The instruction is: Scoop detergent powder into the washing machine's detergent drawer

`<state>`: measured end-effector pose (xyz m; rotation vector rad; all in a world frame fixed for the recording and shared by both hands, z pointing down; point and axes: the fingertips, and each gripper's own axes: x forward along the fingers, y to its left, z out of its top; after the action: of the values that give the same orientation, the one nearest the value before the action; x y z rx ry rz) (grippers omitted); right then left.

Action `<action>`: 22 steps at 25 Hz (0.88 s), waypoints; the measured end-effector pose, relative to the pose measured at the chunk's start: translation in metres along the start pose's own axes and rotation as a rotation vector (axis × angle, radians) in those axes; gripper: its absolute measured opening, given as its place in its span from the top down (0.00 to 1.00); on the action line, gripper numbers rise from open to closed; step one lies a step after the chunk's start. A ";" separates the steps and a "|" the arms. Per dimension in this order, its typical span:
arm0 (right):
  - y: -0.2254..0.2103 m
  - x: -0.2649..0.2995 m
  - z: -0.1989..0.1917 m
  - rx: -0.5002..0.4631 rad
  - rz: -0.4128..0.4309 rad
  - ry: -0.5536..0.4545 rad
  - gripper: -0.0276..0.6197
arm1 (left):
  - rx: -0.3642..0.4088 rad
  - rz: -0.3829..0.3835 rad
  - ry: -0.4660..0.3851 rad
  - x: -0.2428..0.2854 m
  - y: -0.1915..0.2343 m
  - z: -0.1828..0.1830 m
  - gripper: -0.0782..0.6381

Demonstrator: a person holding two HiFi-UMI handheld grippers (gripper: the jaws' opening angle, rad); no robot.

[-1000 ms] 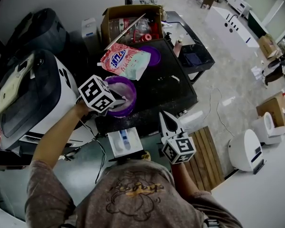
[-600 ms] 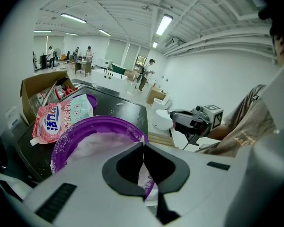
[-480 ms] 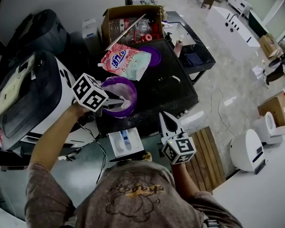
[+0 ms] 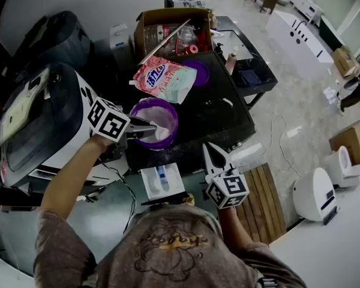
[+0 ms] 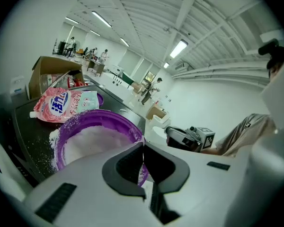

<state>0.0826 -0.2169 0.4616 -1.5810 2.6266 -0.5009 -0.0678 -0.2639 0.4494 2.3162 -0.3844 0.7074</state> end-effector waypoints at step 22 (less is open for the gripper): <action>0.014 0.020 -0.001 -0.029 0.076 0.036 0.95 | -0.374 0.010 -0.546 -0.057 0.026 0.015 0.86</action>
<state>0.0606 -0.2279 0.4613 -1.4866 2.7203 -0.4942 -0.1195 -0.2887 0.4207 2.1109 -0.7056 -0.0177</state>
